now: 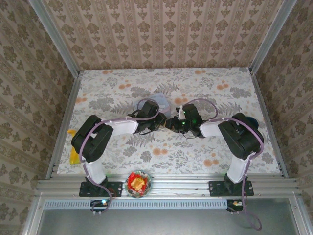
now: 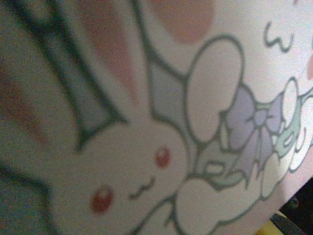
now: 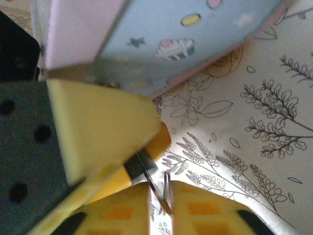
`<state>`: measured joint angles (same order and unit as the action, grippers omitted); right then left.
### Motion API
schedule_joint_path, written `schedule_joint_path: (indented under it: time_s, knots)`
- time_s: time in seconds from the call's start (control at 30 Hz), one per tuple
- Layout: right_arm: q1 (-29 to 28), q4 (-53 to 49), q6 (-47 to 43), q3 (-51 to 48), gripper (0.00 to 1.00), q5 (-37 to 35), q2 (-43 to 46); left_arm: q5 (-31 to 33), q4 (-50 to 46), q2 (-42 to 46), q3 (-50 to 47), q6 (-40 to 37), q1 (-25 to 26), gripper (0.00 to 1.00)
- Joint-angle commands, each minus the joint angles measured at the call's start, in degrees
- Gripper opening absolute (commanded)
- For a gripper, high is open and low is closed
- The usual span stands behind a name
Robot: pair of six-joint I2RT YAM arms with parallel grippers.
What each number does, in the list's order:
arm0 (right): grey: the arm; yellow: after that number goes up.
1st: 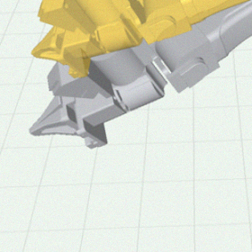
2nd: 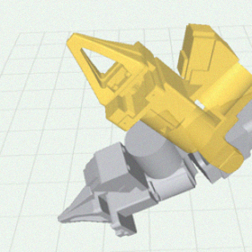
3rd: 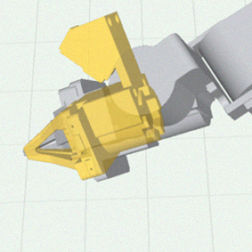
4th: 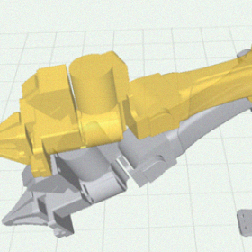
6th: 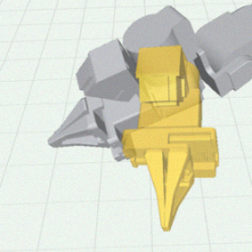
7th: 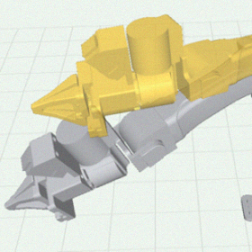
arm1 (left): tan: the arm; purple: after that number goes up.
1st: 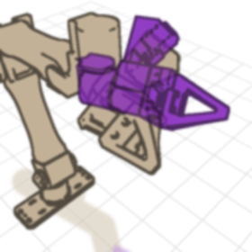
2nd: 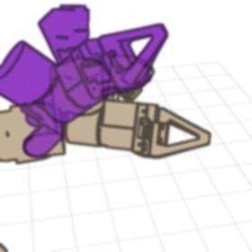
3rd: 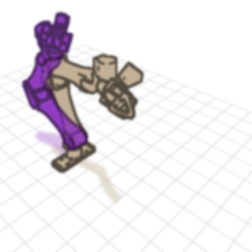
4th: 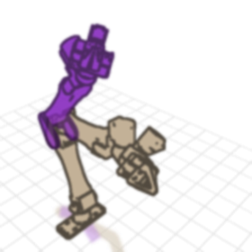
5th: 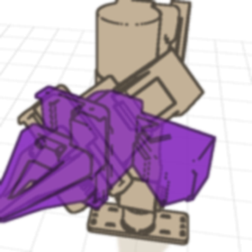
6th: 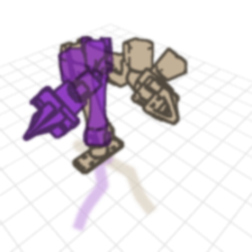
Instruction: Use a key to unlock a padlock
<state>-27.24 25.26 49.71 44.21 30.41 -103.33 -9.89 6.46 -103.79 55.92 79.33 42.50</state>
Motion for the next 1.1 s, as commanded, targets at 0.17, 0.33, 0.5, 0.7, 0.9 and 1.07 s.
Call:
schedule_joint_path:
  time_s: [0.17,0.33,0.5,0.7,0.9,1.07]
  knots:
    - [0.66,3.64,-0.77,-1.06,0.27,-3.43,3.64,-17.27,-6.25,-2.08,-4.14,7.20,3.03,0.02]
    - [0.66,3.12,-0.60,-3.26,0.32,-4.04,4.75,-16.66,-5.16,-1.60,-5.90,8.44,2.27,0.02]
    - [0.62,4.80,0.56,-6.05,0.33,-3.37,6.53,-15.99,-4.77,-1.07,-7.26,8.82,1.37,0.02]
    - [0.53,3.77,0.84,-10.00,0.34,-4.68,11.59,-16.11,-5.97,-2.24,-6.34,7.77,0.61,0.02]
    - [-0.89,-2.91,-0.99,-11.75,0.29,-8.75,17.54,-16.62,-5.72,-3.44,-5.65,7.85,0.68,0.03]
    - [-2.58,-3.05,-0.95,-11.96,0.24,-11.10,18.14,-16.65,-5.67,-3.35,-5.89,7.95,0.80,0.03]
